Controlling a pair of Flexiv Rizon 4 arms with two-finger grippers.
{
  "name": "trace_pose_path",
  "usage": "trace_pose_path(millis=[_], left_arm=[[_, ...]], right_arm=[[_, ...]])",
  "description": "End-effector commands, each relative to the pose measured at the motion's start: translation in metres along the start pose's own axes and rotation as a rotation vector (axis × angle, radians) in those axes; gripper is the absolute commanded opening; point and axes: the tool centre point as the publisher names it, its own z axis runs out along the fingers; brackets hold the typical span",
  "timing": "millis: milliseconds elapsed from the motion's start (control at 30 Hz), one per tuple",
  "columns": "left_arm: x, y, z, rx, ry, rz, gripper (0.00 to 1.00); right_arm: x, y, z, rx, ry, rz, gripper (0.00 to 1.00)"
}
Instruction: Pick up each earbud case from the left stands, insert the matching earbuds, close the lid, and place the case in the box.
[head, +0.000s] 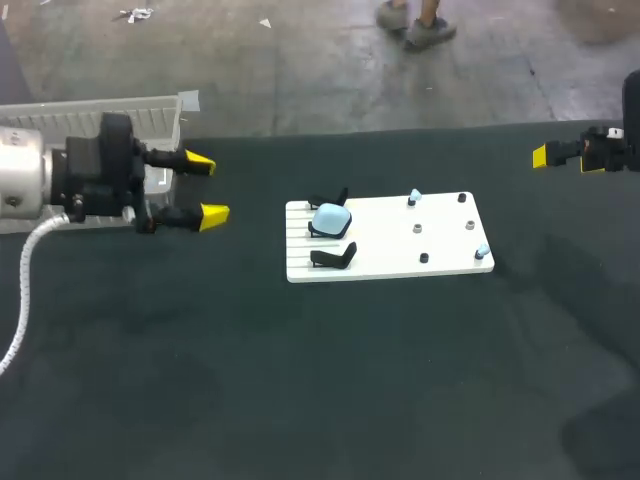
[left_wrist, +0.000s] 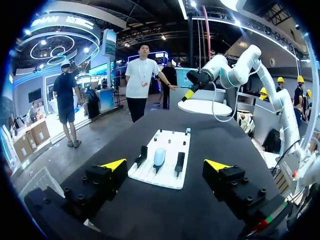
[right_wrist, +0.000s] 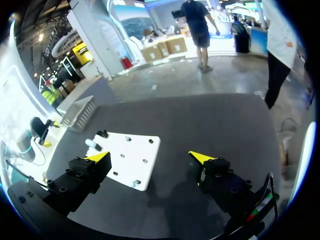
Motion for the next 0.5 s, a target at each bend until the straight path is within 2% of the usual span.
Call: trace_pose_path(millis=[33, 333, 500], left_arm=[[0.006, 0.012, 0.023, 0.086, 0.026, 0.028, 1.00], [0.012, 0.009, 0.060, 0.203, 0.056, 0.062, 1.00], [0.019, 0.010, 0.078, 0.218, 0.060, 0.066, 1.00]], right_arm=[[0.000, -0.001, 0.001, -0.004, 0.000, -0.001, 1.00], [0.000, -0.001, 0.001, -0.004, 0.000, -0.001, 1.00], [0.000, -0.001, 0.001, -0.004, 0.000, -0.001, 1.00]])
